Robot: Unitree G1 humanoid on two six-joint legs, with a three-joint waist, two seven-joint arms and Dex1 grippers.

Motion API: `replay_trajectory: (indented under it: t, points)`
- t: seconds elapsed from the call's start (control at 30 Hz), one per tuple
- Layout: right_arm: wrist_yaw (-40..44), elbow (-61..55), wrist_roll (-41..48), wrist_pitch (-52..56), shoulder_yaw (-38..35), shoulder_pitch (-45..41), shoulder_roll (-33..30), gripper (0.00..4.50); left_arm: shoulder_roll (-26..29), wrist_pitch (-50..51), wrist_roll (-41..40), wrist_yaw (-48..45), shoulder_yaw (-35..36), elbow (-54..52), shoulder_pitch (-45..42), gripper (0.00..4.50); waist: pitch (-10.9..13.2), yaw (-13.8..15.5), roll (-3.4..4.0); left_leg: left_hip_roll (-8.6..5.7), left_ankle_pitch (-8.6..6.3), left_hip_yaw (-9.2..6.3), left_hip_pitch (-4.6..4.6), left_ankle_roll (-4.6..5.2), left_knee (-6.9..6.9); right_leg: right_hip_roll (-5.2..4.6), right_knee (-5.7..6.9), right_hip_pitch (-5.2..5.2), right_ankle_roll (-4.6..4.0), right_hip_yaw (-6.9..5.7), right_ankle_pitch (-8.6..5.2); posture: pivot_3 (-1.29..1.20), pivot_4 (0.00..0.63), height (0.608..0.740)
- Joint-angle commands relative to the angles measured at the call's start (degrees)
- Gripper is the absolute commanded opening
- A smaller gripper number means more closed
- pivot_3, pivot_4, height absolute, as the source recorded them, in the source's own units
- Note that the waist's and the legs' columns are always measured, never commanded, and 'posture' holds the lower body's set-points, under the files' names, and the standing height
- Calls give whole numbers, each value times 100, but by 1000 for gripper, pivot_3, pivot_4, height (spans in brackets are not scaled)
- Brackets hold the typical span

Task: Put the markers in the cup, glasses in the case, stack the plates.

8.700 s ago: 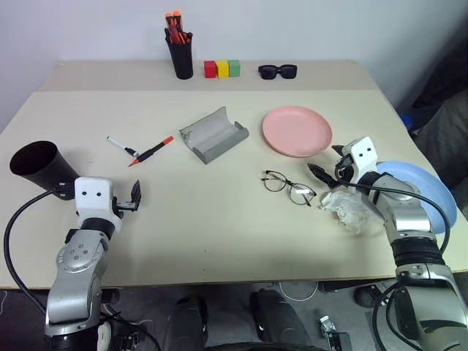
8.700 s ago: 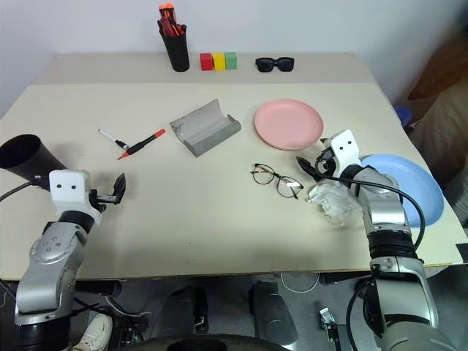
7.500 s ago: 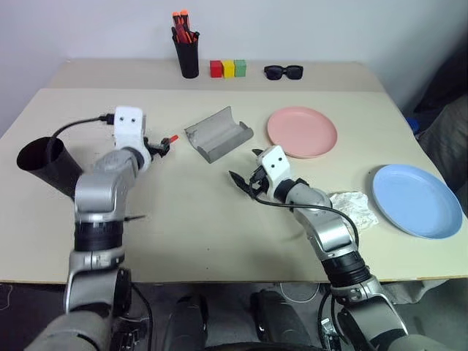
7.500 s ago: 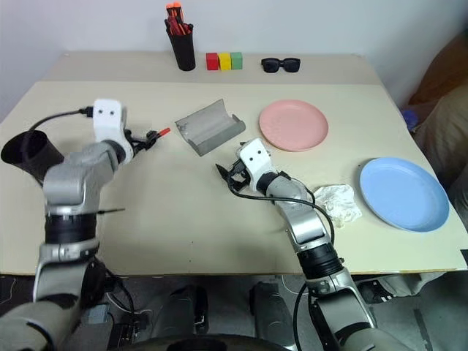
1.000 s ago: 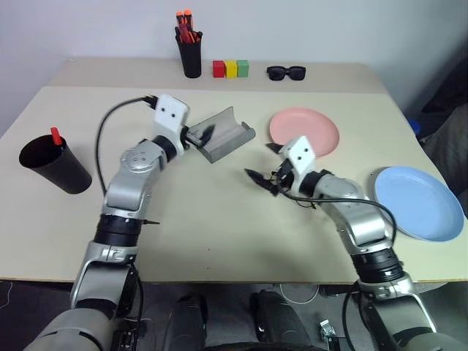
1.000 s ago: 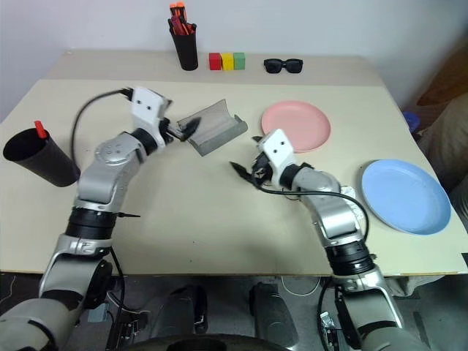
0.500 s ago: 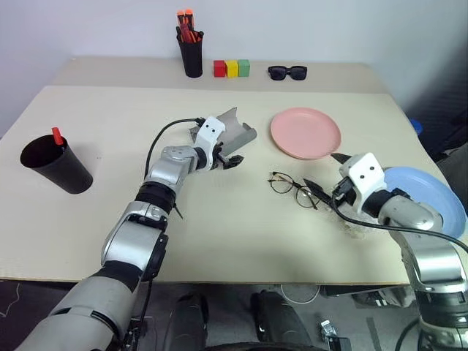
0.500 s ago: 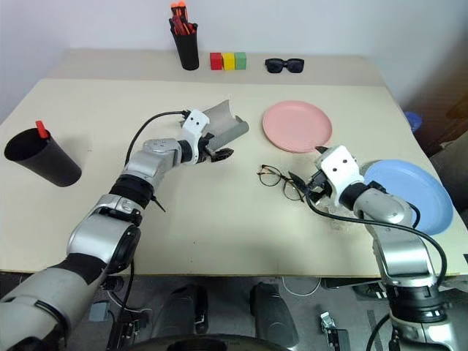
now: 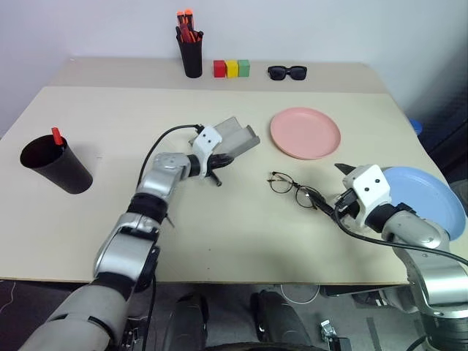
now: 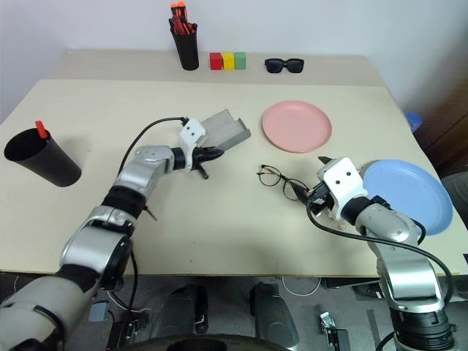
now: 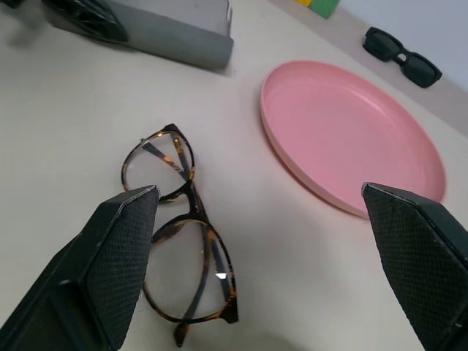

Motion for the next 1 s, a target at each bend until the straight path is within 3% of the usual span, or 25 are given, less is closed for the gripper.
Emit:
replay_trajectory:
  t: [0.03,0.27,0.43,0.53,0.67,1.0]
  points:
    - [-91,-341,26,61,169,-68,113,4500,627,-257,-210,-905,-52,-1526,621,86,0,3,2,1,0,0,0,0,-1,0,1,0,-1,0,0,0,150,722]
    - [-146,-273,-67,91,504,-185,166,4500,1841,134,-524,-1983,-121,-3528,1967,86,0,68,3,2,-1,5,-1,1,12,-7,1,5,-20,0,-11,0,150,722]
    - [-55,-21,-185,142,670,-427,16,4500,2097,581,-639,-2108,-87,-3952,2120,86,-1,48,4,2,-1,4,1,3,17,-6,1,7,-23,0,-12,0,150,722]
    - [-55,153,-303,185,737,-587,-73,4500,2118,689,-564,-2040,-133,-3918,2032,965,-1,37,4,2,-1,4,2,3,17,-5,1,8,-22,0,-12,0,150,722]
    - [-94,312,-543,373,901,-848,-177,4500,1942,382,-407,-1600,-47,-3799,2005,2965,-1,37,5,2,-1,4,2,4,16,-5,1,7,-20,0,-11,0,150,722]
    - [-197,775,-1554,411,1574,-1371,-455,4500,1714,871,-1006,-669,680,-4909,2723,2965,-3,13,8,4,-1,5,3,4,14,-4,4,4,-5,0,-3,0,150,722]
